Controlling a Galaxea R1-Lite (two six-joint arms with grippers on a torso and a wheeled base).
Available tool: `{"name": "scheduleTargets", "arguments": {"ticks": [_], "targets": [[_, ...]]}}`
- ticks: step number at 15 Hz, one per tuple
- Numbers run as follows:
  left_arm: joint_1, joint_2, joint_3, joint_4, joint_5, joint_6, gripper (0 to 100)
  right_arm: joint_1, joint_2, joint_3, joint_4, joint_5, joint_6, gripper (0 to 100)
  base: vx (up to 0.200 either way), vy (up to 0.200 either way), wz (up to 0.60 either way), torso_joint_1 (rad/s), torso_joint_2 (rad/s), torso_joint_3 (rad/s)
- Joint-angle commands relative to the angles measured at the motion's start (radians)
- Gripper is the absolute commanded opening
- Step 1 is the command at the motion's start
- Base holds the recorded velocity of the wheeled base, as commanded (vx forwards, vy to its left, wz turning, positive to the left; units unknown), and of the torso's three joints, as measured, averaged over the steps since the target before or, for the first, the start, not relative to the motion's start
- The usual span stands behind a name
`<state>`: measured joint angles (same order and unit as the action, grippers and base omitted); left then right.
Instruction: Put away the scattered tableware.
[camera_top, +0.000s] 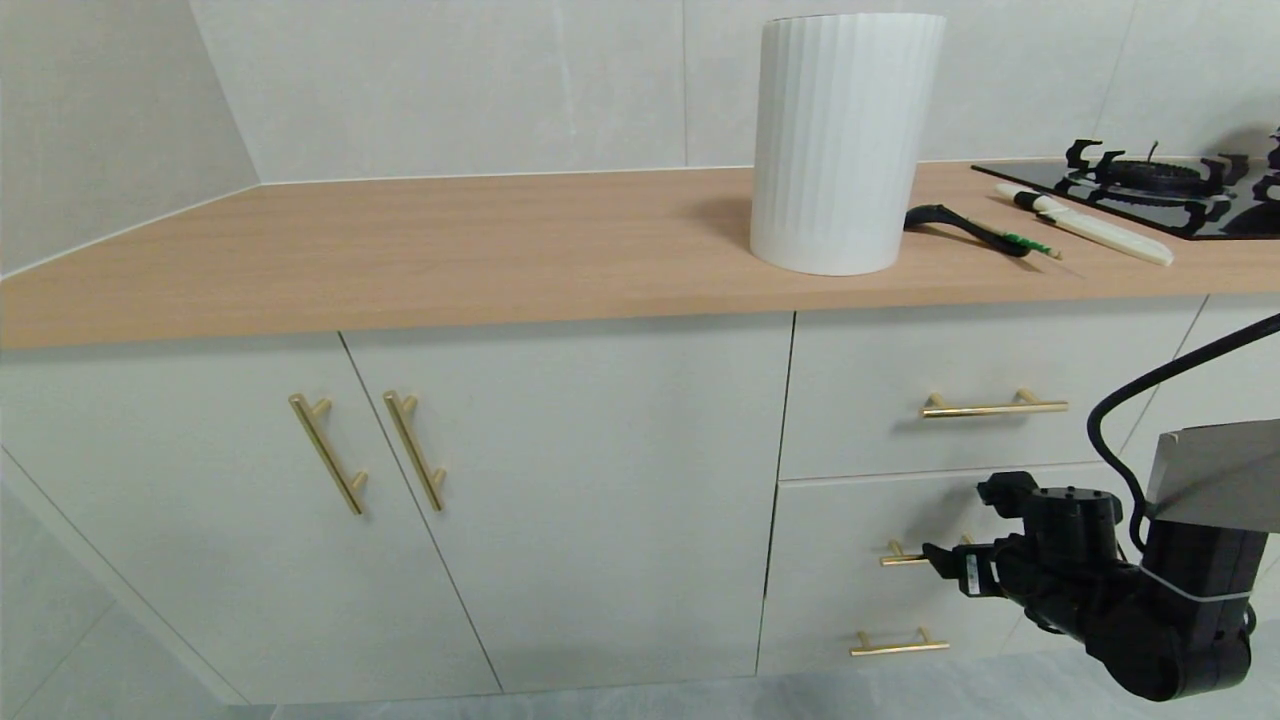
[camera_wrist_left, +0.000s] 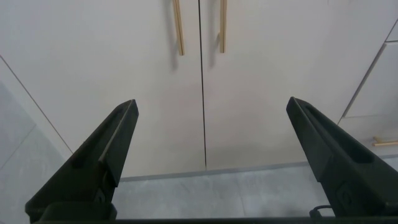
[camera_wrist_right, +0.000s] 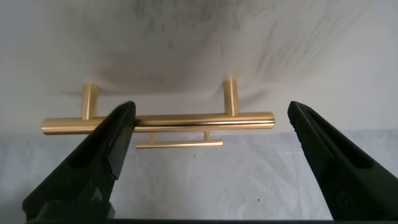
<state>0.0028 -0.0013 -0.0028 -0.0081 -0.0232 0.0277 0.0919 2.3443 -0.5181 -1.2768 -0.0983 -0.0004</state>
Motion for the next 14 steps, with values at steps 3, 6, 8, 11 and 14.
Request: {"name": "scheduleTargets", "arguments": {"ticks": [3, 6, 8, 11, 14], "targets": [[0.0, 0.001, 0.0, 0.0, 0.0, 0.0, 100, -0.001, 0.029, -0.008, 0.001, 0.0, -0.001, 100, 0.0, 0.0, 0.0, 0.0, 0.0, 0.0], [0.0, 0.001, 0.0, -0.001, 0.0, 0.0, 100, -0.001, 0.03, -0.002, 0.001, 0.0, -0.003, 100, 0.0, 0.0, 0.0, 0.0, 0.0, 0.0], [0.0, 0.001, 0.0, -0.001, 0.0, 0.0, 100, -0.001, 0.03, 0.003, 0.001, 0.0, -0.006, 100, 0.0, 0.0, 0.0, 0.0, 0.0, 0.0], [0.0, 0.001, 0.0, -0.001, 0.0, 0.0, 100, -0.003, 0.027, 0.021, 0.001, 0.0, -0.029, 100, 0.0, 0.0, 0.0, 0.0, 0.0, 0.0], [0.0, 0.001, 0.0, -0.001, 0.0, 0.0, 100, -0.003, 0.021, 0.044, 0.001, 0.0, -0.032, 100, 0.0, 0.0, 0.0, 0.0, 0.0, 0.0]]}}
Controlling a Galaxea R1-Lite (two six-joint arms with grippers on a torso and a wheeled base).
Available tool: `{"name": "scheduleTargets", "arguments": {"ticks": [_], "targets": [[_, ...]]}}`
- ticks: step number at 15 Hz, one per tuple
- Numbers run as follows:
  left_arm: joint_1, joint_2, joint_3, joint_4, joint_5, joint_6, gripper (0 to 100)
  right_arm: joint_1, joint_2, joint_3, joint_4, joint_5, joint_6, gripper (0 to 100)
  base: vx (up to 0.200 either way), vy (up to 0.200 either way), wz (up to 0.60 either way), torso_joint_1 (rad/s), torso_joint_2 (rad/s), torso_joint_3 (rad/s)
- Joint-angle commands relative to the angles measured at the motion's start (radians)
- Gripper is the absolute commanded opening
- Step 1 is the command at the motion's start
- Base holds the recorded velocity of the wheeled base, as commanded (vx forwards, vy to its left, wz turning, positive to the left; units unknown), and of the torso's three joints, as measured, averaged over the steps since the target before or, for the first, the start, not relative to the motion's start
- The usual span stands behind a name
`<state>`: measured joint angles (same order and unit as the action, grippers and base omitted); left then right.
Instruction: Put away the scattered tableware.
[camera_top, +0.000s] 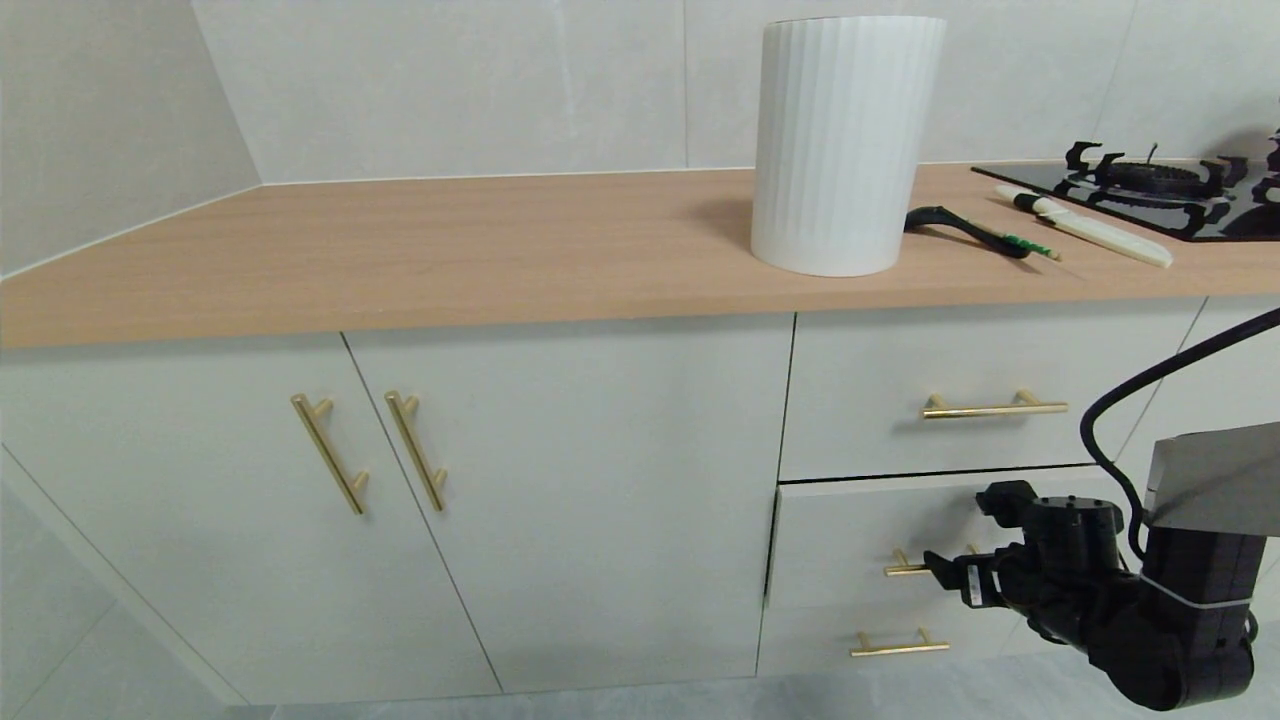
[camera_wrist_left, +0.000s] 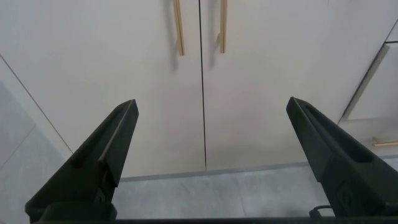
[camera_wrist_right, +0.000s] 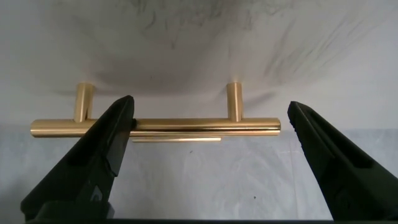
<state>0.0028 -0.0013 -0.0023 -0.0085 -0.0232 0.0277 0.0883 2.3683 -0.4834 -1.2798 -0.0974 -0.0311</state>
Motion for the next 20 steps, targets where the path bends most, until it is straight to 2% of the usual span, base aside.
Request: {"name": "scheduleTargets", "arguments": {"ticks": [1, 5, 8, 9, 10, 11, 12, 14, 15, 17, 20], "targets": [[0.0, 0.001, -0.001, -0.001, 0.0, 0.0, 100, 0.001, -0.009, 0.022, 0.004, -0.001, -0.001, 100, 0.0, 0.0, 0.0, 0.0, 0.0, 0.0], [0.0, 0.001, -0.001, -0.001, 0.0, 0.0, 100, 0.001, -0.077, 0.088, 0.004, 0.002, -0.003, 100, 0.0, 0.0, 0.0, 0.0, 0.0, 0.0], [0.0, 0.001, -0.001, 0.001, 0.0, 0.0, 100, 0.013, -0.264, 0.135, 0.057, 0.015, -0.004, 100, 0.0, 0.0, 0.0, 0.0, 0.0, 0.0], [0.0, 0.001, -0.001, -0.001, 0.0, 0.0, 100, 0.025, -0.333, 0.137, 0.112, 0.016, -0.006, 100, 0.0, 0.0, 0.0, 0.0, 0.0, 0.0], [0.0, 0.001, 0.001, -0.001, 0.0, 0.0, 100, 0.042, -0.478, 0.129, 0.25, 0.039, -0.004, 100, 0.0, 0.0, 0.0, 0.0, 0.0, 0.0], [0.0, 0.001, -0.001, -0.001, 0.0, 0.0, 100, 0.044, -0.514, 0.123, 0.284, 0.048, -0.004, 100, 0.0, 0.0, 0.0, 0.0, 0.0, 0.0], [0.0, 0.001, -0.001, -0.001, 0.0, 0.0, 100, 0.06, -0.696, 0.065, 0.513, 0.071, -0.003, 100, 0.0, 0.0, 0.0, 0.0, 0.0, 0.0], [0.0, 0.001, 0.001, -0.001, 0.0, 0.0, 100, 0.06, -0.822, -0.058, 0.778, 0.078, 0.0, 100, 0.0, 0.0, 0.0, 0.0, 0.0, 0.0], [0.0, 0.001, 0.001, -0.001, 0.0, 0.0, 100, 0.06, -0.837, -0.115, 0.864, 0.087, 0.0, 100, 0.0, 0.0, 0.0, 0.0, 0.0, 0.0], [0.0, 0.001, -0.001, -0.001, 0.0, 0.0, 100, 0.054, -0.822, -0.245, 0.996, 0.124, 0.0, 100, 0.0, 0.0, 0.0, 0.0, 0.0, 0.0], [0.0, 0.001, -0.001, -0.001, 0.0, 0.0, 100, 0.059, -0.71, -0.294, 1.031, 0.128, 0.002, 100, 0.0, 0.0, 0.0, 0.0, 0.0, 0.0]]}}
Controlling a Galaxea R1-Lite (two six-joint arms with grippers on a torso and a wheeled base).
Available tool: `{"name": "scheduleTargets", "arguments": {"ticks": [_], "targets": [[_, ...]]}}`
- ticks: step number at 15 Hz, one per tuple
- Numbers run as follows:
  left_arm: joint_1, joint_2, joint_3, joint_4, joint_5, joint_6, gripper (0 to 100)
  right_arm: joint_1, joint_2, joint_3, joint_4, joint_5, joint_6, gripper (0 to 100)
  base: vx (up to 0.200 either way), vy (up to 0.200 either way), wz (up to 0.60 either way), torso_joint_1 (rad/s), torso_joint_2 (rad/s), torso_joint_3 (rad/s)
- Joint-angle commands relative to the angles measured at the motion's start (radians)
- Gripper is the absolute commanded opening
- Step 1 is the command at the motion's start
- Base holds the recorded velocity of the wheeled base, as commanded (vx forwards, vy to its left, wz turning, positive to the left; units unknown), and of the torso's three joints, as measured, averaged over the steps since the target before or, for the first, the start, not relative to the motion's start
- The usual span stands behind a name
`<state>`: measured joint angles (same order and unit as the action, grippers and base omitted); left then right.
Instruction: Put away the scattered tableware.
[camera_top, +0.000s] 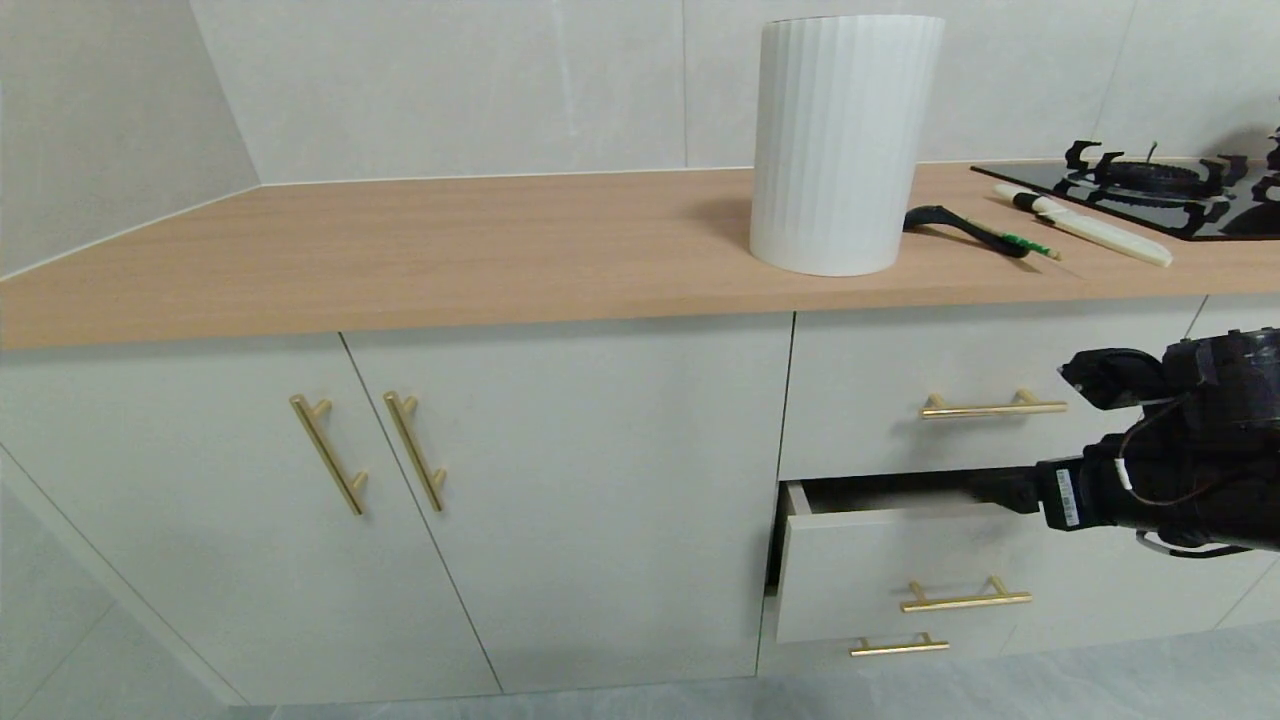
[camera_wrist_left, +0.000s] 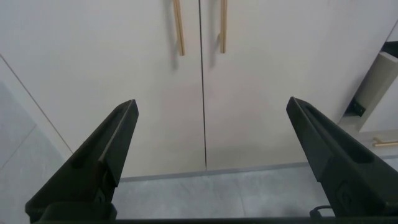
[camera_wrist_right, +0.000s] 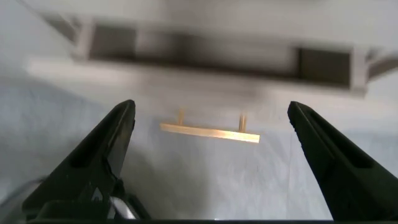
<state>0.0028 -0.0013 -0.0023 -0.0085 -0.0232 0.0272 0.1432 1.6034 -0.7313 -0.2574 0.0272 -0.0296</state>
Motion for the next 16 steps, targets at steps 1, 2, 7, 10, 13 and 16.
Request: {"name": "scheduleTargets", "arguments": {"ticks": [1, 2, 7, 10, 13, 16], "targets": [[0.0, 0.001, -0.001, -0.001, 0.0, 0.0, 100, 0.004, 0.067, -0.05, 0.007, 0.003, 0.0, 100, 0.0, 0.0, 0.0, 0.0, 0.0, 0.0], [0.0, 0.001, -0.001, 0.001, 0.0, 0.0, 100, 0.006, 0.138, -0.056, -0.019, -0.001, 0.0, 100, 0.0, 0.0, 0.0, 0.0, 0.0, 0.0], [0.0, 0.001, -0.001, -0.001, 0.0, 0.0, 100, 0.019, 0.274, -0.051, -0.151, -0.023, 0.0, 100, 0.0, 0.0, 0.0, 0.0, 0.0, 0.0], [0.0, 0.001, -0.001, -0.001, 0.0, 0.0, 100, 0.019, 0.32, -0.057, -0.172, -0.024, 0.002, 100, 0.0, 0.0, 0.0, 0.0, 0.0, 0.0], [0.0, 0.001, -0.001, -0.001, 0.0, 0.0, 100, 0.019, 0.375, -0.057, -0.246, -0.064, 0.005, 100, 0.0, 0.0, 0.0, 0.0, 0.0, 0.0], [0.0, 0.001, -0.001, -0.001, 0.0, 0.0, 100, 0.019, 0.378, -0.053, -0.258, -0.07, 0.01, 100, 0.0, 0.0, 0.0, 0.0, 0.0, 0.0]]}}
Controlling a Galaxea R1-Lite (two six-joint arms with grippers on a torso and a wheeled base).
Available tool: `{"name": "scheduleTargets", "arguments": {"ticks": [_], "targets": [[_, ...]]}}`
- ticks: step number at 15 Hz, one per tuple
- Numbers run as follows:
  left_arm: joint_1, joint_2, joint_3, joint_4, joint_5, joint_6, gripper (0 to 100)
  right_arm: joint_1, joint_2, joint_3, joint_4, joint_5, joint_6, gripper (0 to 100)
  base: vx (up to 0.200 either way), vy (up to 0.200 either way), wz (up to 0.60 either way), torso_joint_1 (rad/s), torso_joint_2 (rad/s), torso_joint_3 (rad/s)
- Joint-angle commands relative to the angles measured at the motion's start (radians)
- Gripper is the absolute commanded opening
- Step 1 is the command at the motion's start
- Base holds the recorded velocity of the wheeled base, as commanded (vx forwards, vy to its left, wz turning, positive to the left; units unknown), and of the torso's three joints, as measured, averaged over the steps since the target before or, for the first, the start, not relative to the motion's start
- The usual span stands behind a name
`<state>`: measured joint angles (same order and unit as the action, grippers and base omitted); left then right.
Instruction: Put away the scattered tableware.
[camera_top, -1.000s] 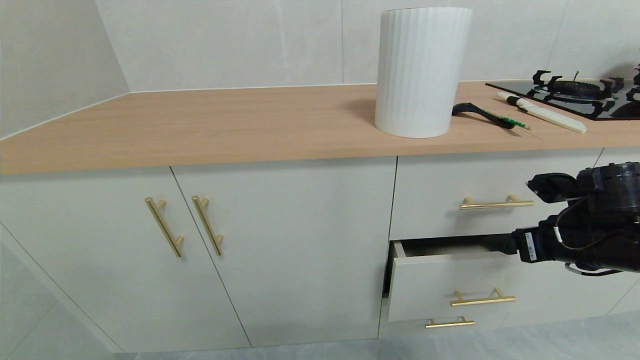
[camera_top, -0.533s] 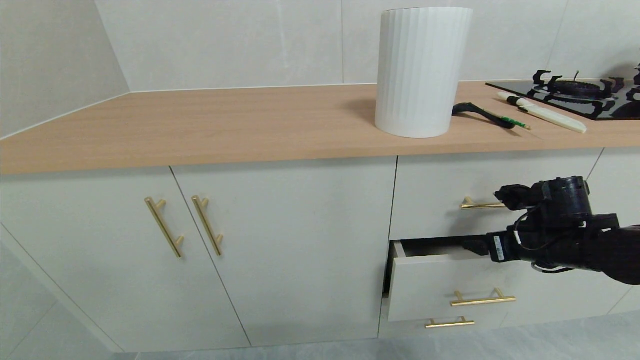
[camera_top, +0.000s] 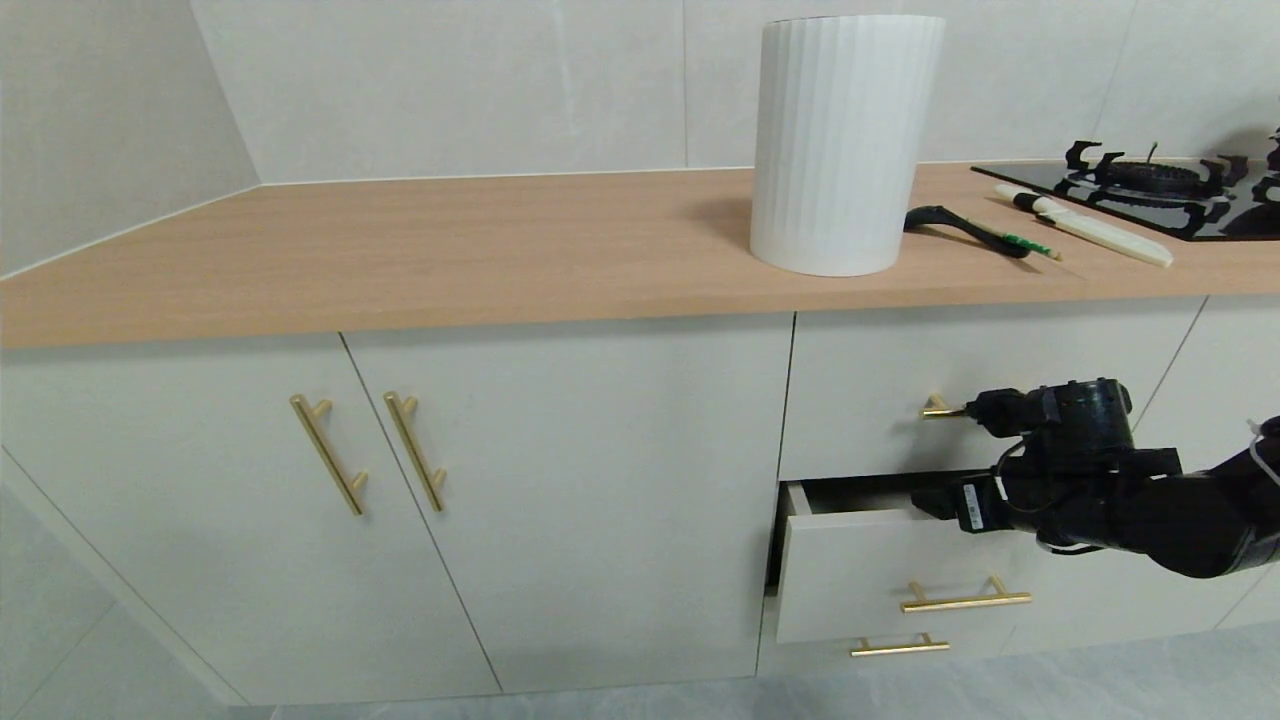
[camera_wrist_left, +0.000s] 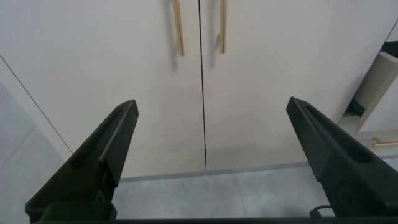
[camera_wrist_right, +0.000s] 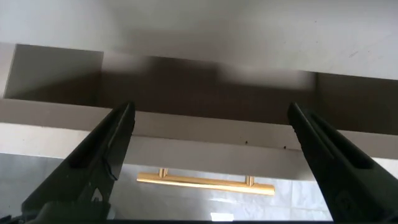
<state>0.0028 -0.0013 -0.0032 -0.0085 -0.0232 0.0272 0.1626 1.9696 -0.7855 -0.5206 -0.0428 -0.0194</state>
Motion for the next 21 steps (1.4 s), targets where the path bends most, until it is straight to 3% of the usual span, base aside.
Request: {"name": "scheduleTargets", "arguments": {"ticks": [1, 4, 12, 17, 21], "targets": [[0.0, 0.001, 0.002, -0.001, 0.0, 0.0, 100, 0.0, 0.011, 0.003, 0.007, 0.0, -0.001, 100, 0.0, 0.0, 0.0, 0.0, 0.0, 0.0], [0.0, 0.001, 0.002, -0.001, 0.0, 0.0, 100, 0.0, -0.023, 0.015, 0.017, 0.001, -0.004, 100, 0.0, 0.0, 0.0, 0.0, 0.0, 0.0], [0.0, 0.001, 0.002, -0.001, 0.0, 0.0, 100, 0.0, -0.089, 0.011, 0.208, 0.012, -0.011, 100, 0.0, 0.0, 0.0, 0.0, 0.0, 0.0], [0.0, 0.001, 0.002, -0.001, 0.0, 0.0, 100, 0.002, -0.222, 0.025, 0.467, 0.012, -0.039, 100, 0.0, 0.0, 0.0, 0.0, 0.0, 0.0], [0.0, 0.001, 0.0, -0.001, 0.0, 0.0, 100, 0.003, -0.256, 0.097, 0.487, 0.003, -0.05, 100, 0.0, 0.0, 0.0, 0.0, 0.0, 0.0]]}}
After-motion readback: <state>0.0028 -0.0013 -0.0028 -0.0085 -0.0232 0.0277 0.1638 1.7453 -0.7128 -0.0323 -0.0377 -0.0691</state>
